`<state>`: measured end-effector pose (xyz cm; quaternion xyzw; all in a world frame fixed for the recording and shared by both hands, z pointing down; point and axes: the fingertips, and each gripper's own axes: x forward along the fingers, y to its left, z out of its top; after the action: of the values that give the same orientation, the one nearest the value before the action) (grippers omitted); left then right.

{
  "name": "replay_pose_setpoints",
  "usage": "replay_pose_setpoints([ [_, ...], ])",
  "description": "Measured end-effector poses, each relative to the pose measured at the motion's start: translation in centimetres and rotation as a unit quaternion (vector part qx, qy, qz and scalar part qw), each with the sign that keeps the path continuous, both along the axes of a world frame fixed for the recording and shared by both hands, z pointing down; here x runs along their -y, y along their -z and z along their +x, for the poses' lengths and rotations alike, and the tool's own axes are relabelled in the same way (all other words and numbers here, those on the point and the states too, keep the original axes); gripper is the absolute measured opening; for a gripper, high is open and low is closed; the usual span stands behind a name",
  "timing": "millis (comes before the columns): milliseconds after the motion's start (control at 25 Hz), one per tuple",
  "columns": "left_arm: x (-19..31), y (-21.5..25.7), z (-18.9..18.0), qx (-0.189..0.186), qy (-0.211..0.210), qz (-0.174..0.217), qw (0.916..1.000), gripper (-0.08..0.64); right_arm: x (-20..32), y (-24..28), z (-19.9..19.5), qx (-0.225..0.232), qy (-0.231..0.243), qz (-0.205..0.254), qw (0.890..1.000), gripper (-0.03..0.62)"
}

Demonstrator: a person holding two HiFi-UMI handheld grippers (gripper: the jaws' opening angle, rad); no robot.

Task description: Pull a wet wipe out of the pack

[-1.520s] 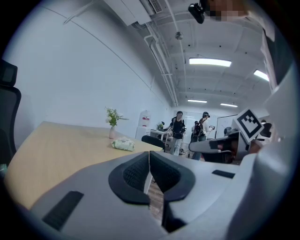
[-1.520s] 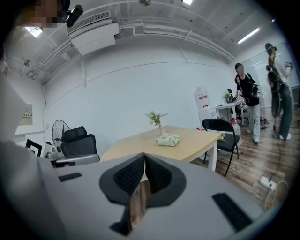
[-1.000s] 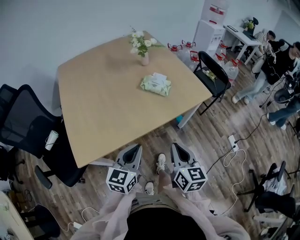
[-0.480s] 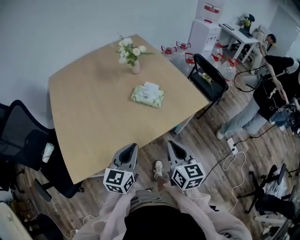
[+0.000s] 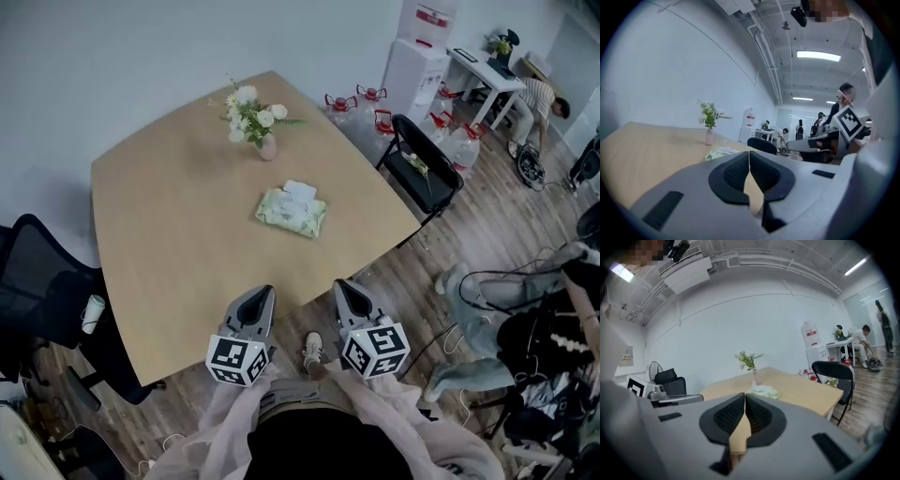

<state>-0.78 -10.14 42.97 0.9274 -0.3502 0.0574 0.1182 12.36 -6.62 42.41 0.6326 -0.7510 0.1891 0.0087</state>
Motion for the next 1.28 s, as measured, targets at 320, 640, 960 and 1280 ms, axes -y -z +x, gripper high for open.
replay_pose_setpoints([
  [320, 3.9, -1.4, 0.8, 0.005, 0.042, -0.008, 0.9991, 0.015, 5.0, -1.4, 1.5, 0.001, 0.036, -0.008, 0.999, 0.015],
  [640, 6.1, -2.2, 1.1, 0.008, 0.075, -0.012, 0.9971, 0.015, 8.2, -2.5, 2.1, -0.003, 0.068, -0.016, 0.998, 0.015],
  [960, 7.3, -3.4, 0.5, 0.006, 0.093, -0.029, 0.9952, 0.015, 10.6, -3.9, 1.4, -0.009, 0.093, -0.033, 0.995, 0.017],
  [1280, 9.6, -4.8, 1.1, 0.008, 0.091, -0.046, 0.9947, 0.015, 13.3, -5.2, 1.8, -0.021, 0.098, -0.05, 0.994, 0.083],
])
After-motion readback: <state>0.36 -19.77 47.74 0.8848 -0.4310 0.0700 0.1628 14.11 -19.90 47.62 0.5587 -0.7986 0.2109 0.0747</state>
